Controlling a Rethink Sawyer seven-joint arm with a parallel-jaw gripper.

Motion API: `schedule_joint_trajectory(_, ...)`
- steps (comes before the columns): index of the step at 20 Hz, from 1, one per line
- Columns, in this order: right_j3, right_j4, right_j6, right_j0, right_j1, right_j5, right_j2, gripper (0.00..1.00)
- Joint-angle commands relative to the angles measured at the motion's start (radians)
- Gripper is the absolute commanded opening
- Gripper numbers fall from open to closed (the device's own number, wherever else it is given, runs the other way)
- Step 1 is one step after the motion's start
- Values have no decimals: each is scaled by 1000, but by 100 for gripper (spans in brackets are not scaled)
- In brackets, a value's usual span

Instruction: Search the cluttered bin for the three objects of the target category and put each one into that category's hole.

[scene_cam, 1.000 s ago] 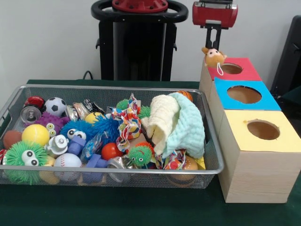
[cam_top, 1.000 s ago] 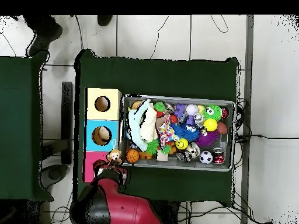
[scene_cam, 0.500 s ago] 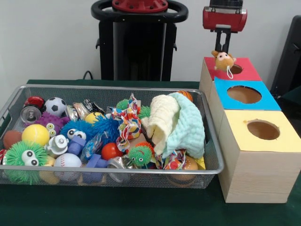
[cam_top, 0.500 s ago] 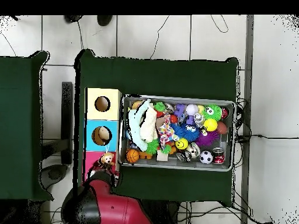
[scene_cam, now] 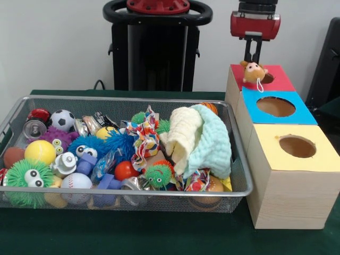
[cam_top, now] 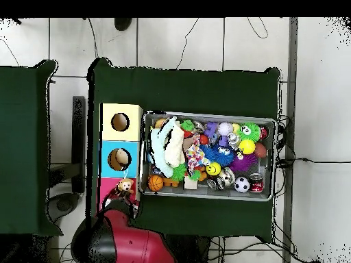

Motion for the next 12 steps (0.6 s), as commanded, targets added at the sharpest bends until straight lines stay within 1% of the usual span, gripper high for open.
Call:
schedule_joint_trajectory(1,5,62,318,-18,67,-130,66,0)
schedule_joint_trajectory(6,16,54,360,-25,98,-185,103,0)
schedule_joint_trajectory(12,18,58,397,-18,102,-187,116,0)
